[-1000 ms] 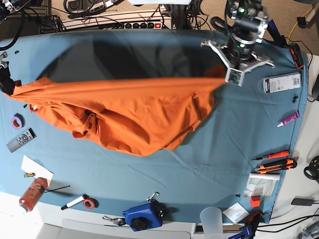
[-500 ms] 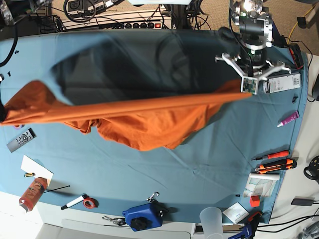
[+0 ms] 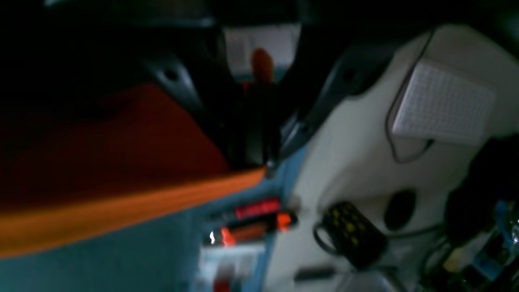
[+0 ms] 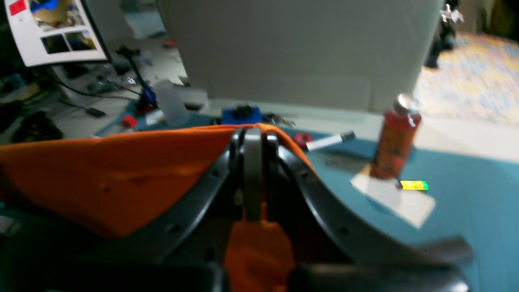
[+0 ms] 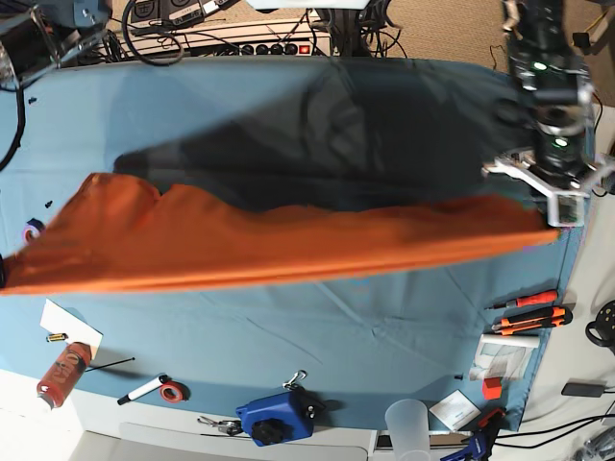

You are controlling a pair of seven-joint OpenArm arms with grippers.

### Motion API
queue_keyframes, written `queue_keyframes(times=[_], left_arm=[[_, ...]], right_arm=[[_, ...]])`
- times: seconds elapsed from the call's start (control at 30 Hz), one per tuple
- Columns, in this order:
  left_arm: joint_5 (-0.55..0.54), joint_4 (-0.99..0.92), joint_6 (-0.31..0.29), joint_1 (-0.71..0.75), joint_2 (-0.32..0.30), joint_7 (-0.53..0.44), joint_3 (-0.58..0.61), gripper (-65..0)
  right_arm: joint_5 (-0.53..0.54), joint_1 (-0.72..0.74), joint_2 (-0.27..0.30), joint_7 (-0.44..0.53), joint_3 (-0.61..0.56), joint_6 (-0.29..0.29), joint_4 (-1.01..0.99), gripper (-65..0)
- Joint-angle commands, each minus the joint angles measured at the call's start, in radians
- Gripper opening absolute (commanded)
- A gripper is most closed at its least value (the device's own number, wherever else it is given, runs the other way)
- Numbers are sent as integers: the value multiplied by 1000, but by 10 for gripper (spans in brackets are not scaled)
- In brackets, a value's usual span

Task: Layout the t-shirt on the table in an organized manner, then fold the t-shirt properly
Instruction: 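Lift the shirt with both grippers and stretch it between them, then lower the stretched shirt flat onto the table and release both grippers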

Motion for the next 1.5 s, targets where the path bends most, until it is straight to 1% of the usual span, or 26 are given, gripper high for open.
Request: queue_keyframes(times=[0.0, 0.1, 0.2, 0.3, 0.37, 0.5, 0.53, 0.6, 0.63, 0.67, 0.77, 0.8, 0.87, 0.93, 1.03, 1.13, 1.33, 1.47], left_arm=[[3, 16, 14, -14, -16, -13, -39, -650], [-85, 16, -18, -43, -22, -3, -114, -650], [-169, 16, -19, -57, -23, 12, -190, -650], [-229, 16, -75, -56, -23, 33, -261, -650], [-275, 16, -97, -51, -23, 40, -298, -650], [-325, 16, -98, -50, -43, 39, -327, -650], [-347, 16, -111, -48, -54, 35, -325, -650], [-401, 16, -188, -48, -76, 20, -325, -650], [-425, 16, -212, -48, -86, 1, -322, -650], [-436, 16, -218, -49, -95, -12, -311, -650], [-435, 16, -222, -49, -112, -52, -227, -650], [-423, 16, -222, -51, -114, -62, -185, -650], [-353, 14, -220, -67, -119, -102, -92, -650], [-289, -59, -217, -114, -123, -135, -15, -650], [-273, -200, -217, -230, -122, -149, 69, -650], [-273, -374, -218, -370, -122, -149, 150, -650], [-272, -718, -225, -668, -121, -150, 307, -650], [-246, -974, -227, -850, -110, -158, 404, -650]], right_arm=[[4, 34, 25, 43, -2, -3, 12, -650], [4, 92, 23, 43, -9, -3, 12, -650], [4, 145, 23, 43, -9, -3, 12, -650], [4, 175, 23, 43, -9, -3, 12, -650], [4, 179, 20, 43, -9, -3, 12, -650], [4, 179, -11, 43, -9, -3, 12, -650], [4, 179, -24, 43, -11, -3, 12, -650], [4, 179, -53, 43, -24, -3, 10, -650], [-36, 179, -70, 43, -37, -3, 10, -650], [-90, 179, -84, 43, -58, -3, 7, -650], [-250, 179, -110, 141, -156, -3, -39, -650], [-299, 179, -112, 180, -195, -3, -66, -650], [-397, 180, -113, 268, -269, -3, -123, -650], [-496, 185, -113, 354, -329, -3, -175, -650], [-615, 227, -113, 427, -387, -3, -266, -650], [-739, 298, -113, 504, -418, -3, -387, -650], [-903, 465, -113, 685, -441, -3, -704, -650], [-1054, 558, -113, 800, -495, -3, -895, -650]])
